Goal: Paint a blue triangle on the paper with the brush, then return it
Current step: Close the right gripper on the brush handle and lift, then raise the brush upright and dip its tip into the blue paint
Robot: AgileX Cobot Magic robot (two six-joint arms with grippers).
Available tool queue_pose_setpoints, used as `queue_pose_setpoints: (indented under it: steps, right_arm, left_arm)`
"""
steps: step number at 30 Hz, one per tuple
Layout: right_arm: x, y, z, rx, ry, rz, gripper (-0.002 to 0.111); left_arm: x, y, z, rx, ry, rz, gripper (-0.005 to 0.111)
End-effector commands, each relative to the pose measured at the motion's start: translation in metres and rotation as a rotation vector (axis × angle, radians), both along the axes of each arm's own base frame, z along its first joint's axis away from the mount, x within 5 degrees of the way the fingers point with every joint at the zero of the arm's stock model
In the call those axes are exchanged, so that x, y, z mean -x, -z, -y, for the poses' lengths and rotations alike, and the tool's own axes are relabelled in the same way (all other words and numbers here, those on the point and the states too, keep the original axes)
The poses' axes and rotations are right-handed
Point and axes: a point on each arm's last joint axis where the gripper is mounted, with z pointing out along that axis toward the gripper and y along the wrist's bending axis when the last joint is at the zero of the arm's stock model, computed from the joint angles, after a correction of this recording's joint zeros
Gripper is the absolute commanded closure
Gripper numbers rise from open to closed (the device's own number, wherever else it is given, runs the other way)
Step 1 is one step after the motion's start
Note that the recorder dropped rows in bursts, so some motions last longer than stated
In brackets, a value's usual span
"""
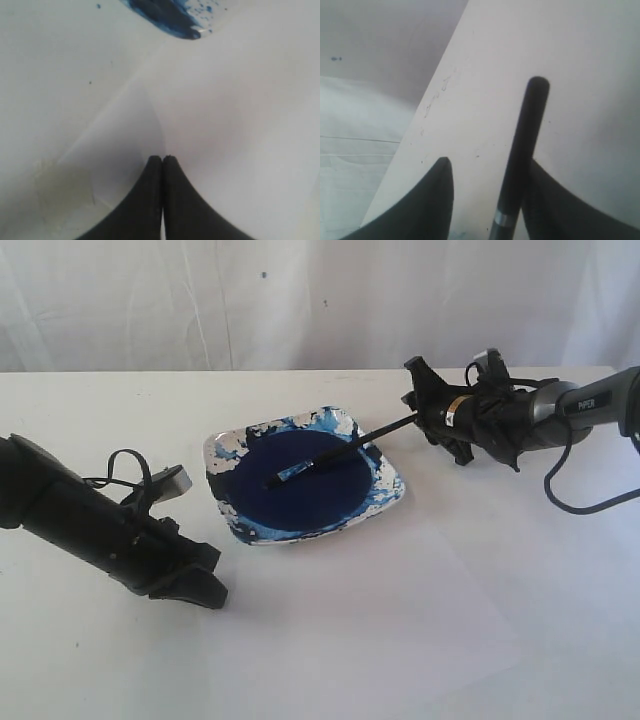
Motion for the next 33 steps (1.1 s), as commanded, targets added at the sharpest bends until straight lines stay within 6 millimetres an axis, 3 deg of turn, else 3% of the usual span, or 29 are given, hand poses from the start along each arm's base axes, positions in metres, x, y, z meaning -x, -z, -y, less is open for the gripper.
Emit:
queue_pose_setpoints:
  steps: [1, 12, 18, 27, 33]
  right_arm:
    - [0.001, 0.001, 0.001, 0.014, 0.010, -0.020, 0.072]
    - [0.002, 0.027, 0.001, -0.011, 0.013, -0.047, 0.092]
    - [-0.001, 0.012, -0.008, -0.121, -0.048, 0.102, 0.104]
    - [-0.002, -0.008, -0.014, -0.235, -0.105, 0.287, 0.106]
    - [-0.001, -0.034, -0.014, -0.265, -0.156, 0.500, 0.106]
  left_arm:
    - [0.003, 0.005, -0.002, -0.038, 0.032, 0.005, 0.107]
    - [0.003, 0.005, -0.002, -0.038, 0.032, 0.005, 0.107]
    - [0.003, 0.005, -0.002, -0.038, 0.032, 0.005, 0.107]
    - [0.003, 0.005, -0.002, -0.038, 0.032, 0.005, 0.107]
    - [0.003, 0.005, -0.002, -0.038, 0.032, 0.005, 0.107]
